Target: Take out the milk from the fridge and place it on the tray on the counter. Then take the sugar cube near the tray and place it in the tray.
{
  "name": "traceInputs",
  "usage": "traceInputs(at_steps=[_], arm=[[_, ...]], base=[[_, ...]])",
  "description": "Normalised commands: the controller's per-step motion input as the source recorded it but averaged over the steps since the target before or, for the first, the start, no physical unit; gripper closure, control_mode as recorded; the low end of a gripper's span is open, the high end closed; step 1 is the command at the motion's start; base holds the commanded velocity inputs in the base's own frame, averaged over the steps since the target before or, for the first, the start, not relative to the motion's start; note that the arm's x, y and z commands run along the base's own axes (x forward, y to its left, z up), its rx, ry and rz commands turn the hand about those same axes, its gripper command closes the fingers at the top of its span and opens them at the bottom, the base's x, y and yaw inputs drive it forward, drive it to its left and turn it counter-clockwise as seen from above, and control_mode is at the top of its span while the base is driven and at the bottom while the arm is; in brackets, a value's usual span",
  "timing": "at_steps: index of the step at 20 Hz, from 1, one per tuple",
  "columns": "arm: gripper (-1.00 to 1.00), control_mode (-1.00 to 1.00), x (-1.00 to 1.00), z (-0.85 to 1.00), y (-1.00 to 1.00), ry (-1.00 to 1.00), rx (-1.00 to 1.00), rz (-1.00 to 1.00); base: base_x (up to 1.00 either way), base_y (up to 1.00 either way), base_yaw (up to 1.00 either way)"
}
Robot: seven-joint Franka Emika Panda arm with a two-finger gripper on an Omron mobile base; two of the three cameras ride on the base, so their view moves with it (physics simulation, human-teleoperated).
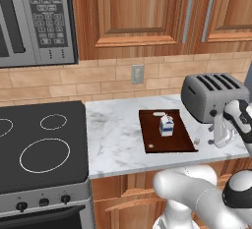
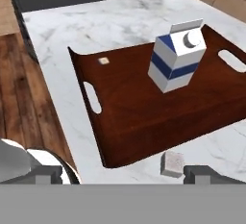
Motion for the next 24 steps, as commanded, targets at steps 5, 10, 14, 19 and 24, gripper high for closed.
traceInputs(at_steps=[5, 10, 14, 19, 24], arm=[[-1.0, -1.0, 0.19, -0.4, 0.01, 0.0, -0.03, -0.04], [-1.0, -1.0, 0.13, -0.32, 0.0, 0.0, 0.0, 0.03], [-1.0, -1.0, 0.14, -0.17, 0.0, 0.0, 0.0, 0.06], [-1.0, -1.0, 0.15, -0.06, -0.01, 0.03, 0.02, 0.03], [-1.0, -1.0, 0.02, 0.0, -0.09, 0.01, 0.02, 0.0]], base=[[0.0, 0.0, 0.0], [0.0, 0.0, 0.0], [0.0, 0.0, 0.0], [0.0, 0.0, 0.0], [0.0, 0.0, 0.0]])
